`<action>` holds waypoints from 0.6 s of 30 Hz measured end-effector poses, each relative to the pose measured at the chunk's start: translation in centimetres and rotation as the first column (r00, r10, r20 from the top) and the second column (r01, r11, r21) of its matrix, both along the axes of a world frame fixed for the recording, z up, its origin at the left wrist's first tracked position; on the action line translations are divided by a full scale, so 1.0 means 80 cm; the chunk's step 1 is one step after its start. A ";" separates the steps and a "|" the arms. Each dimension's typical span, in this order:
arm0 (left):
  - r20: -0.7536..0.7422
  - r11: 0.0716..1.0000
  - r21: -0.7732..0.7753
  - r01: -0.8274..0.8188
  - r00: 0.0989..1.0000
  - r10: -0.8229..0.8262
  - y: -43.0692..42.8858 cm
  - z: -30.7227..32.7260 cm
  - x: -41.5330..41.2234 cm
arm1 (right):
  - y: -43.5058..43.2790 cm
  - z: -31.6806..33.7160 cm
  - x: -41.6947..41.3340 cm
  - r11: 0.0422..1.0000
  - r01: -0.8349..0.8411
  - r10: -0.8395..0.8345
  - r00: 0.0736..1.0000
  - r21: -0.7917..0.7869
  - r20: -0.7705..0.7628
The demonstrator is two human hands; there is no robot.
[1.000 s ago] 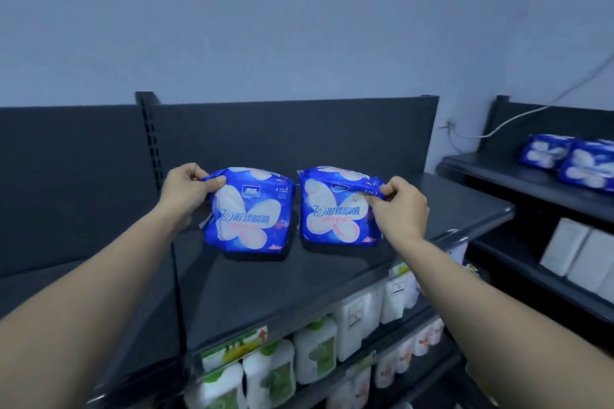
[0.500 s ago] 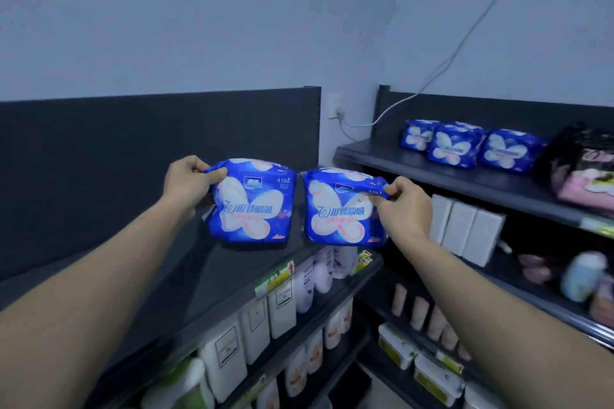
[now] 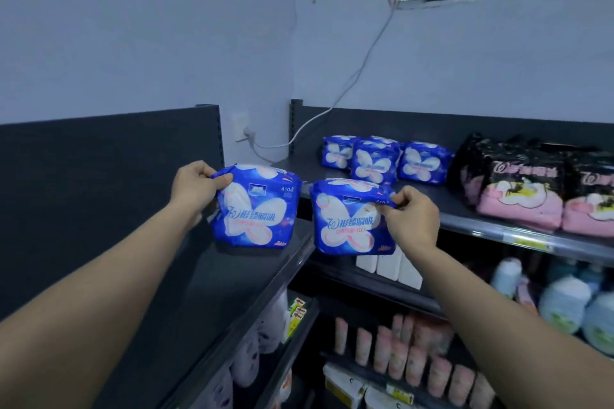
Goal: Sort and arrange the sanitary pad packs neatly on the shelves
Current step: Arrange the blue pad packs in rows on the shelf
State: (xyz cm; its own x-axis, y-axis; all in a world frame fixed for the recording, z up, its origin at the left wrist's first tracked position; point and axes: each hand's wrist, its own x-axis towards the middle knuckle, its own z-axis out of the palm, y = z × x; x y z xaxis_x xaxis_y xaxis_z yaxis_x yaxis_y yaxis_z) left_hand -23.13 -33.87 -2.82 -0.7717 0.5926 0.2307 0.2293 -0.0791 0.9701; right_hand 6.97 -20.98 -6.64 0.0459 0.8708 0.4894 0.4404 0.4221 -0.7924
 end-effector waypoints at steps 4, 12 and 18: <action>0.006 0.998 -0.008 0.057 0.998 -0.057 0.077 0.002 -0.003 | 0.050 0.002 0.010 0.996 0.087 -0.087 0.996 -0.014 0.003; 0.050 0.993 0.020 0.119 0.992 -0.120 0.221 0.002 -0.001 | 0.158 0.003 0.046 0.971 0.230 -0.231 0.973 0.062 0.010; 0.048 0.993 0.044 0.106 0.993 -0.109 0.322 0.009 0.008 | 0.253 0.013 0.067 0.959 0.271 -0.272 0.962 0.088 0.003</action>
State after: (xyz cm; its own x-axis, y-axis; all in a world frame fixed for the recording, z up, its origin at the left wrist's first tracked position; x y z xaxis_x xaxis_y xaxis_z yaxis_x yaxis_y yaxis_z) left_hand -22.46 -8.11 -2.14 -0.7152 0.6636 0.2192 0.1685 -0.1407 0.9756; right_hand 12.33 -0.77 -5.63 0.2666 0.7810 0.5647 0.5594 0.3517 -0.7506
